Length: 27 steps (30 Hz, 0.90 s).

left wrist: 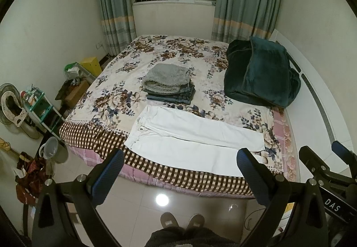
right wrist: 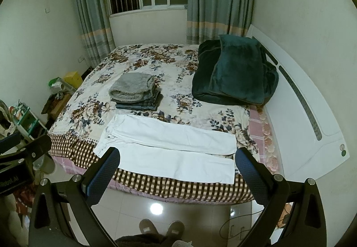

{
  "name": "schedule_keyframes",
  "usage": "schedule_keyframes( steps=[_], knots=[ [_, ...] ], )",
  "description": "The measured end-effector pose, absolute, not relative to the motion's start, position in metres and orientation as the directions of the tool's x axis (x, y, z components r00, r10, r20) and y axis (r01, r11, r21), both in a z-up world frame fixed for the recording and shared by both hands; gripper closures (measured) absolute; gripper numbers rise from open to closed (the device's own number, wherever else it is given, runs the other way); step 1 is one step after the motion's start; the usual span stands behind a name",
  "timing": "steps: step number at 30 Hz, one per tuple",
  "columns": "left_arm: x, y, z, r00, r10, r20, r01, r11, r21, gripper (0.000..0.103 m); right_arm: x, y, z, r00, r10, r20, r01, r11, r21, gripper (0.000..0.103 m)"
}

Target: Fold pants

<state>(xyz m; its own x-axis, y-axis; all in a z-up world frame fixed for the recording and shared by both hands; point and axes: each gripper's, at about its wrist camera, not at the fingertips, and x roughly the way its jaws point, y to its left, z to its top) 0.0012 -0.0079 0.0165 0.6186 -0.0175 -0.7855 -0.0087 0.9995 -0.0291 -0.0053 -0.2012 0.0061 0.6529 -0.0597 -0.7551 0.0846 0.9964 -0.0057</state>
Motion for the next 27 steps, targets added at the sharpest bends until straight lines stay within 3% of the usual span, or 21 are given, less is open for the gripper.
schedule_keyframes(
  steps=[27],
  knots=[
    [0.001,-0.007,0.016,0.621,-0.018,-0.783,-0.008,1.000,-0.028,0.000,0.001,-0.195,0.022,0.656,-0.052,-0.753,0.078,0.997,-0.001,0.000]
  ],
)
